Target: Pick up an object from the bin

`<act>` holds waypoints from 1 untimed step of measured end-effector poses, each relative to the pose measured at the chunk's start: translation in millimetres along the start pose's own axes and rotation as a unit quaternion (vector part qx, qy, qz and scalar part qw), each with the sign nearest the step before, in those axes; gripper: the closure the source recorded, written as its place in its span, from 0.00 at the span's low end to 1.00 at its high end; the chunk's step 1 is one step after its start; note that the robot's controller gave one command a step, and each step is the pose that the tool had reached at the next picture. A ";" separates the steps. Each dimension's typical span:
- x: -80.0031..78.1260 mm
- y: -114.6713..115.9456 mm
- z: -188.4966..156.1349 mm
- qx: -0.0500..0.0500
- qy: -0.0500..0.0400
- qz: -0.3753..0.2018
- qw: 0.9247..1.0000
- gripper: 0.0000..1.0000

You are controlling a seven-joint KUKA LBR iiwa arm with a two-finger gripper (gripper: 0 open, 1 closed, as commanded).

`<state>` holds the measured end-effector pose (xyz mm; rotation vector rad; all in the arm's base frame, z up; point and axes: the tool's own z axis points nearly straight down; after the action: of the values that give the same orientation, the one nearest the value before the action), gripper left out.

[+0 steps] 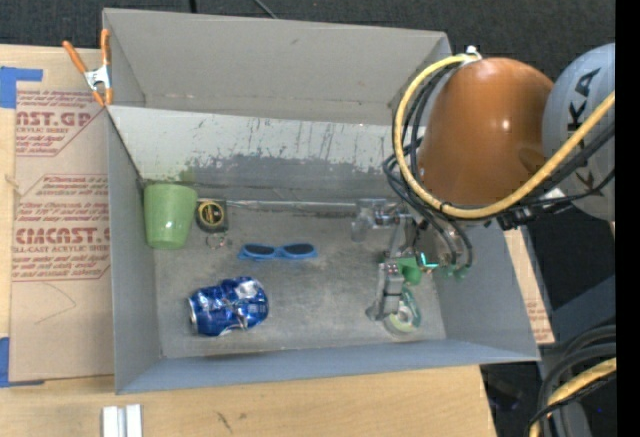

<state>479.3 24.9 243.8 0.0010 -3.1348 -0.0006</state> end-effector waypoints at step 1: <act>-60.2 13.4 102.8 0.000 -0.002 0.002 1.000 0.00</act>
Offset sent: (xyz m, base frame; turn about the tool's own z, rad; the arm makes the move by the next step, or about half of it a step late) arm 0.0593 0.0121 -0.0982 0.0061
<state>538.8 38.4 140.5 -0.0055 -3.1384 -0.0019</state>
